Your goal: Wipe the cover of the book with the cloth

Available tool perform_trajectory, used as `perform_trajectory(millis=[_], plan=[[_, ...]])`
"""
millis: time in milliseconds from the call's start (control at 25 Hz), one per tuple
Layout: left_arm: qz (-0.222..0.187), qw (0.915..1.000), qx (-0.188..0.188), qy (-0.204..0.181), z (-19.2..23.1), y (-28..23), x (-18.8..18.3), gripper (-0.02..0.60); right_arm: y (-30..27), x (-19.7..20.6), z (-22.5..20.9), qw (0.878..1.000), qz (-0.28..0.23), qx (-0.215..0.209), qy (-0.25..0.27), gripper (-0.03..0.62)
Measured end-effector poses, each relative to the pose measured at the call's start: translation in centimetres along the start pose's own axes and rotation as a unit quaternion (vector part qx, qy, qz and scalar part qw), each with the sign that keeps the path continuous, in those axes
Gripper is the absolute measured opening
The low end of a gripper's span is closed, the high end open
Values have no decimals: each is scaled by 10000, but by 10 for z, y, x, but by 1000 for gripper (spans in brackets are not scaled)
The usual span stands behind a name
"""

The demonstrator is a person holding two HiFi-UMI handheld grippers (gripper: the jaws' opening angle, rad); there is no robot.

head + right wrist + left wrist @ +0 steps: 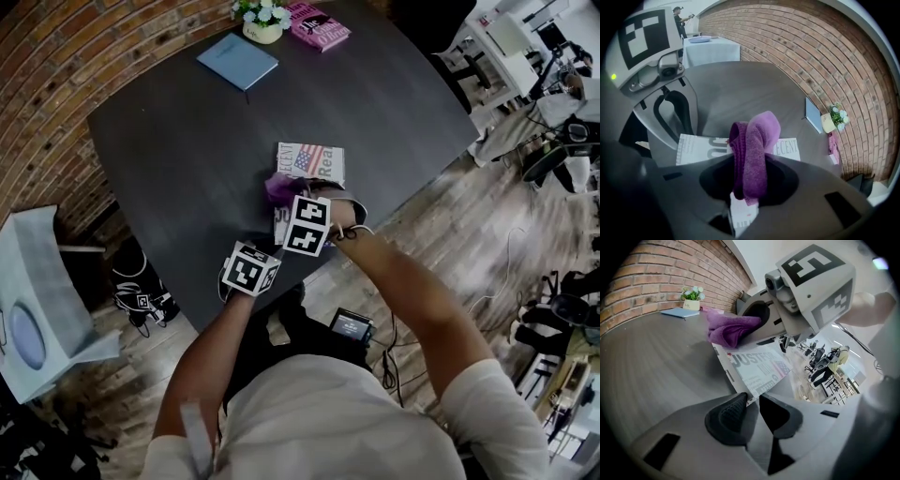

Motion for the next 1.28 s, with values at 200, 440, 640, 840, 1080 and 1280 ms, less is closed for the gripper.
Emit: perform_trajectory(millis=[200,440,640,840,1080,1280], plan=[[3,10000,11,5,0,0,0,98,5,1,13,9999,-60,-50,-84,106],[12,10000,30,-16,0,0,0,98,12,1,27,9996,-113,-113,-232,106],[12,10000,43,-43,1,0,0,98,18,1,39,9981,-246,-315,-461,106],[-15,10000,49,-42,1,1,1,98,24,3,48,9958,-394,-471,-675,106],[-53,10000,39,63,2,3,3,98,33,5,57,9933,-526,-659,-793,106],[-161,9996,24,234,5,8,7,98,37,5,65,9912,-605,-817,-844,106]])
Point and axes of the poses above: the fingertips, and each gripper's own axes: y backward along the fingers, z to its left, x out of its underside, the point moved 10 cm from there along y, backward along the fingers, and after that the axes turned 2 degrees about z, right-handed, at the moved point
